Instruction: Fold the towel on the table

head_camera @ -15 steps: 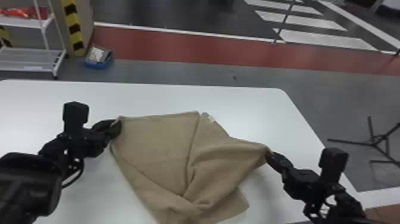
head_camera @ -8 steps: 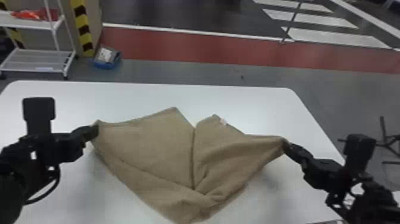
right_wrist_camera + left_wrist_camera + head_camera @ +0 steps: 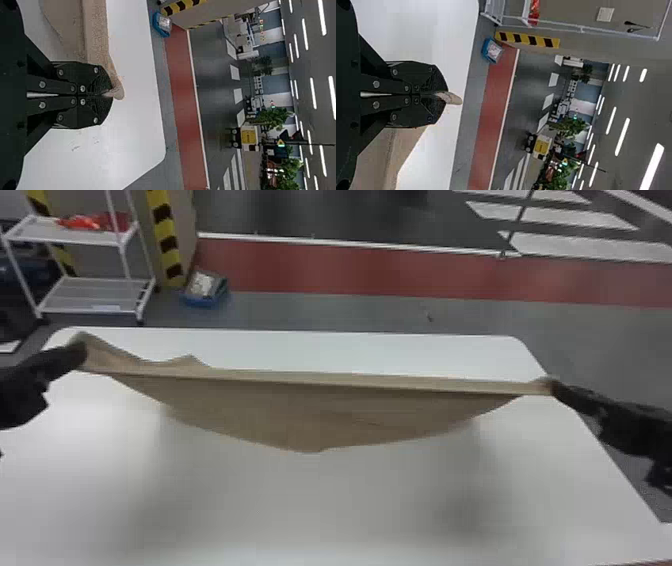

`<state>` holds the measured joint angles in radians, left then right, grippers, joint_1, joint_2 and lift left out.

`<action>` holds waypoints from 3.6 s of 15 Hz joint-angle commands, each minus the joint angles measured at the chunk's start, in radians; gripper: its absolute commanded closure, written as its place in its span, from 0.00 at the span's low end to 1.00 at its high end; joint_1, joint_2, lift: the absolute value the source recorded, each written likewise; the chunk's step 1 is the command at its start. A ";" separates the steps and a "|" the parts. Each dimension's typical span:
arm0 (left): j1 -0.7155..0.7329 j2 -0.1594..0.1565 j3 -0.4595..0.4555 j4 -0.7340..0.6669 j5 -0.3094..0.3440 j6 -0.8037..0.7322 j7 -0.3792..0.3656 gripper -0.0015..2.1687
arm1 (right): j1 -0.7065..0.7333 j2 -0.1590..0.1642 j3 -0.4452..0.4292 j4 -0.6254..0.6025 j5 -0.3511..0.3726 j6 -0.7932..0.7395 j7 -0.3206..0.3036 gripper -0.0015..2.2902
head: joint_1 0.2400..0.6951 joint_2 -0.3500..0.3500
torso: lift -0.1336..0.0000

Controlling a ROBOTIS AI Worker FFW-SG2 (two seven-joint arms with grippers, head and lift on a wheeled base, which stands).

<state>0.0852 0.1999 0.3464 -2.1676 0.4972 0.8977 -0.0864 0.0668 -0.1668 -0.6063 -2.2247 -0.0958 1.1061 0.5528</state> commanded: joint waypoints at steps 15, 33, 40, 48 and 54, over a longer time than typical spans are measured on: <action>-0.366 0.023 -0.076 0.342 0.000 -0.107 0.045 0.78 | -0.533 0.004 0.316 0.510 0.185 -0.223 0.007 0.65 | 0.37 0.54 | 0.08; 0.285 -0.085 -0.098 -0.173 -0.049 0.001 0.152 0.74 | 0.090 0.024 -0.023 0.281 -0.013 -0.364 0.102 0.65 | 1.00 0.19 | 0.08; 0.010 -0.079 -0.244 0.114 -0.281 0.139 0.211 0.65 | -0.173 0.013 0.126 0.530 0.183 -0.285 0.062 0.55 | 1.00 0.26 | 0.08; 0.059 -0.045 -0.139 0.170 -0.209 -0.236 0.106 0.01 | -0.259 -0.019 0.177 0.674 0.228 -0.352 0.003 0.02 | 1.00 0.32 | 0.08; 0.053 -0.025 -0.168 0.181 -0.247 -0.162 0.106 0.01 | -0.239 -0.020 0.168 0.675 0.220 -0.407 0.030 0.06 | 1.00 0.36 | 0.08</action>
<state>0.1353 0.1746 0.1900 -1.9852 0.2644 0.7348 0.0200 -0.1763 -0.1858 -0.4353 -1.5504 0.1260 0.7219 0.5787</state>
